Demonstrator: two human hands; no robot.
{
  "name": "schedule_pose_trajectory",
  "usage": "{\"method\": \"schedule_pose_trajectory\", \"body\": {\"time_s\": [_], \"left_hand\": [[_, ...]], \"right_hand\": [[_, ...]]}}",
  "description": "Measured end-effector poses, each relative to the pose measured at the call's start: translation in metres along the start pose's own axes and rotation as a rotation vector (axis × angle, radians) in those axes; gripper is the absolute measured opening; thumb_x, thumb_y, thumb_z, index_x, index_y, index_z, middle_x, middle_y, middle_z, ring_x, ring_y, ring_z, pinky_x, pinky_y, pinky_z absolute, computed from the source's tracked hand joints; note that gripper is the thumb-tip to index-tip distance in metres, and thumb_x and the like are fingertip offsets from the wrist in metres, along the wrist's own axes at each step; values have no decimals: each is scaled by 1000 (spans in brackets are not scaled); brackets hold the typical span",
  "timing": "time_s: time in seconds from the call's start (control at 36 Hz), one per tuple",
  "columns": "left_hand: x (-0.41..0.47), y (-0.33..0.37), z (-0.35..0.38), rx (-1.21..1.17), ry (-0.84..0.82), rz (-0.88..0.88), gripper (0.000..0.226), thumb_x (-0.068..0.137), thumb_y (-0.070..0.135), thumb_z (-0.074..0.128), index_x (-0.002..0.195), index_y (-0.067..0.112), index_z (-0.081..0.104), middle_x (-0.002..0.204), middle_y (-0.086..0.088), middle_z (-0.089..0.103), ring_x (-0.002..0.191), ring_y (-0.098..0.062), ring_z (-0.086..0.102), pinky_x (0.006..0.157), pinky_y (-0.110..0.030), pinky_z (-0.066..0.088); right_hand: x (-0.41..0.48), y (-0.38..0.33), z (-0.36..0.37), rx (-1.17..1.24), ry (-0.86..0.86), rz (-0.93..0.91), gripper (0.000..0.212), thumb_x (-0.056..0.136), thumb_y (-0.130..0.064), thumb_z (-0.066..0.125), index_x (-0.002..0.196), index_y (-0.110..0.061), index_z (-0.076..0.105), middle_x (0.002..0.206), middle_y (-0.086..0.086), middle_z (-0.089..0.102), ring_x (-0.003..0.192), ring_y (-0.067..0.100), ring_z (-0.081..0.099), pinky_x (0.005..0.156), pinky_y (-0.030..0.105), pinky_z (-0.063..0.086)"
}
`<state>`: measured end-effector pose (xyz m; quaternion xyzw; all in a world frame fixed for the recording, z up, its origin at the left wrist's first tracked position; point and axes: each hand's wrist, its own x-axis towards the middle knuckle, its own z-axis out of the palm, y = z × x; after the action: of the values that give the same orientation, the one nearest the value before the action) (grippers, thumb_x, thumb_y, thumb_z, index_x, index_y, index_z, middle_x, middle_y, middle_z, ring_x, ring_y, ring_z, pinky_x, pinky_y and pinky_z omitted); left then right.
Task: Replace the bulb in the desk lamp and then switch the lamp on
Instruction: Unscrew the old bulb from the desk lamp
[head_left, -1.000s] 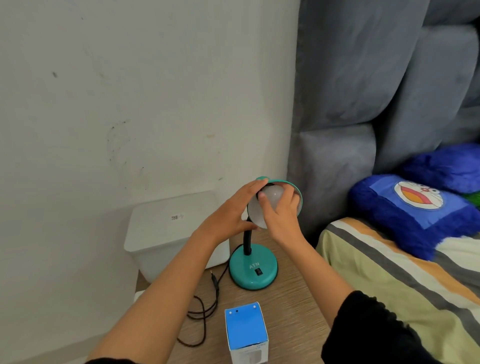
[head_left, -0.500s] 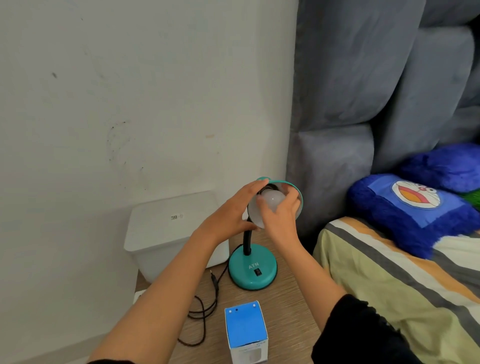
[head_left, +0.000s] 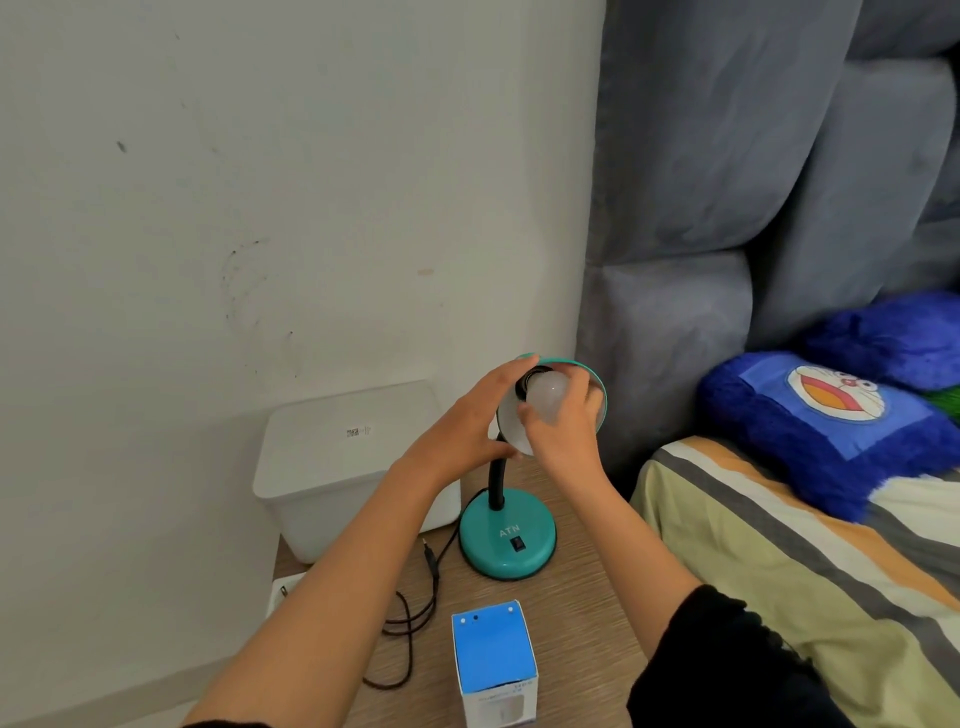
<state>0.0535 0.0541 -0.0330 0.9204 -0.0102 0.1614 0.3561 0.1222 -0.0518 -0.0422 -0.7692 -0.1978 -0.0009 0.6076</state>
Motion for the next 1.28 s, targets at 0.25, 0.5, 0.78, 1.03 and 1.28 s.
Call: {"method": "schedule_pose_trajectory", "body": {"time_s": [0.25,0.5,0.78,1.03,1.28], "left_hand": [[-1,0,0,-15,11,-6,99,73,2,74,140,46,17,140,23,28,132,3,29,111,-22,31],[0,1,-1,-17,5,0,97,73,4,75,140,44,17,141,21,28,133,2,28,113,-25,30],[0,0,-1,-28,13,-2,97,73,5,76,141,43,18,146,16,28,135,1,28,114,-30,31],[0,-4,0,-34,7,11,99,72,3,76,140,45,18,143,22,28,134,6,27,113,-23,29],[0,-5,-1,-37,14,-1,98,72,4,76,137,49,18,136,37,25,131,14,25,111,-14,27]], "right_hand": [[-2,-2,1,-15,-33,-32,54,85,-18,61,131,-17,32,135,11,30,126,31,33,102,38,36],[-2,2,-1,-30,-8,-29,61,80,-13,65,131,-17,32,136,11,29,125,31,32,102,37,33],[-4,3,4,-61,-9,-130,61,80,-13,66,131,-12,33,133,11,32,126,27,32,109,42,32],[-3,1,3,-39,27,-74,60,75,-12,70,125,-14,37,128,8,37,120,26,39,103,42,39],[-6,1,5,-15,-35,-55,57,81,-13,65,129,-14,34,129,11,31,116,25,38,103,37,40]]}}
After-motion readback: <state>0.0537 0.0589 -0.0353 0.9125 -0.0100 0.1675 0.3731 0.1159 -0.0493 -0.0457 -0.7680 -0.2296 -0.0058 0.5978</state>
